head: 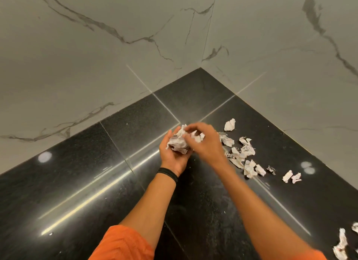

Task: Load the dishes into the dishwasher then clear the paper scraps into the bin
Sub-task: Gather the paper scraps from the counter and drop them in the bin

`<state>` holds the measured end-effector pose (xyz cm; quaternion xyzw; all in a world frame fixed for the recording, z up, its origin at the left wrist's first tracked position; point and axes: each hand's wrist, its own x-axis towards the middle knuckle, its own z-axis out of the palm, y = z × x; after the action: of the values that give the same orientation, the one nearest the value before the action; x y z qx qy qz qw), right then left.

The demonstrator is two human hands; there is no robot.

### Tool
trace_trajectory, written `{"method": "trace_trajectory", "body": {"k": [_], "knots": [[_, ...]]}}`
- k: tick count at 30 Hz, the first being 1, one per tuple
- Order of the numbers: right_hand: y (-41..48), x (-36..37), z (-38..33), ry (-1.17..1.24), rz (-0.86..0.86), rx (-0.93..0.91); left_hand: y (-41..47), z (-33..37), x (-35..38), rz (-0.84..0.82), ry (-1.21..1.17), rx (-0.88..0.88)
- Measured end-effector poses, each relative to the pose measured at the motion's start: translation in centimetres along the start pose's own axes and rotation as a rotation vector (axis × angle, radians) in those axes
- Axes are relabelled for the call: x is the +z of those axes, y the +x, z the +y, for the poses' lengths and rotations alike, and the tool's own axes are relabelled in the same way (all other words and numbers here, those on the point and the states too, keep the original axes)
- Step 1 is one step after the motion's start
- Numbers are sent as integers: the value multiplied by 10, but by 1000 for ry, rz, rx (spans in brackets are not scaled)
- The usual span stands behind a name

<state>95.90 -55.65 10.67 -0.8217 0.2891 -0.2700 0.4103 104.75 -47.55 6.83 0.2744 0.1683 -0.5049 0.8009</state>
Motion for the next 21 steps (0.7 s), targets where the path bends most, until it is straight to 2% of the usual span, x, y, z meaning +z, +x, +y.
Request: {"method": "trace_trajectory", "body": {"k": [4,9,14,17,21], "knots": [[-42,25,-12,-17,-72,-25,-17,0,-8,32,-48,37],[-55,42,-16,45,-68,-10,-33,9,-20,37,-104,61],[-33,41,-9,135,70,60,-26,21,-30,43,-181,68],[-3,33,17,-50,90,90,-23,25,-32,21,-231,62],[37,25,49,-582,-120,109,-18,27,-34,12,-248,52]]}}
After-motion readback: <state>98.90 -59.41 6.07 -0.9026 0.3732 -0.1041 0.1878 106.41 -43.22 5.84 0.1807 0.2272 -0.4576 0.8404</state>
